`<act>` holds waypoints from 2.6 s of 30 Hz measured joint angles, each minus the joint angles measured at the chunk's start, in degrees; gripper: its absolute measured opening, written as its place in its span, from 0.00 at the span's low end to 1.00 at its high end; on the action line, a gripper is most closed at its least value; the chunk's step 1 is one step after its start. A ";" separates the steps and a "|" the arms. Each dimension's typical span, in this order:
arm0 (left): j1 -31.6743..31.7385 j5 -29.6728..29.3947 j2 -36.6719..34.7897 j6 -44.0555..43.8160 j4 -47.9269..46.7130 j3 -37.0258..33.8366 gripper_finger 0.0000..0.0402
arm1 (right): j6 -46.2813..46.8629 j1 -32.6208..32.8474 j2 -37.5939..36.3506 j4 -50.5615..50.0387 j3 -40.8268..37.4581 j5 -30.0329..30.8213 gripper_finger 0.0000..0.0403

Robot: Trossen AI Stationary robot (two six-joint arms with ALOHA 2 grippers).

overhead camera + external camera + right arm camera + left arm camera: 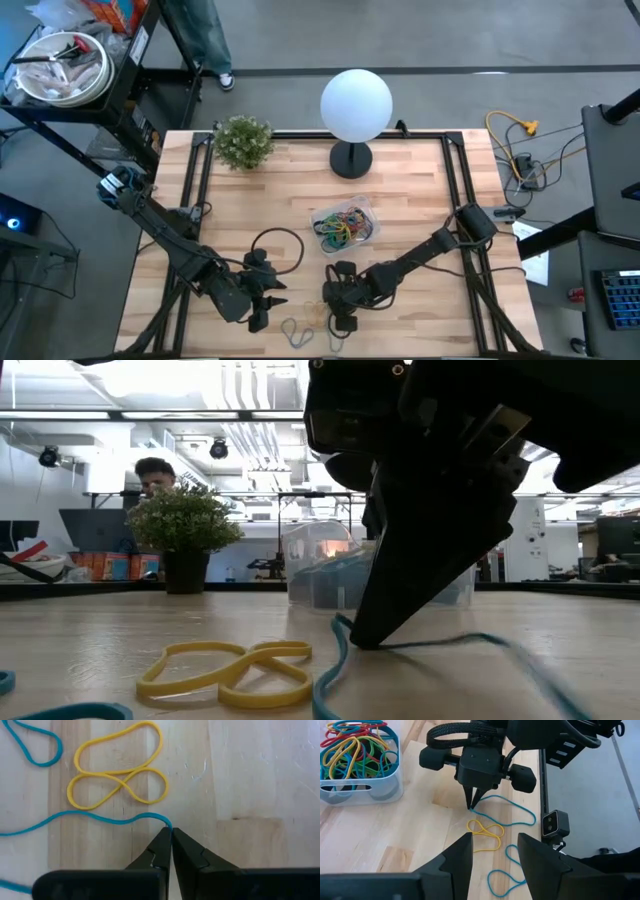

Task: Pick and place rubber bands into bin
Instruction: Put the blue rubber band into the transparent bin

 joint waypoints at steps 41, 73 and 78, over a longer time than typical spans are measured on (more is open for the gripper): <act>0.02 -3.24 0.02 2.97 1.06 -0.04 0.35 | -3.32 -2.47 -28.51 -19.87 -0.44 35.15 0.02; 0.03 -7.33 0.04 3.98 3.48 -0.04 0.35 | -5.10 -16.72 -29.04 -28.36 -7.60 24.96 0.02; 0.15 -7.74 0.04 4.44 3.49 -0.04 0.35 | -6.13 -17.64 -29.02 -25.53 -10.14 17.59 0.02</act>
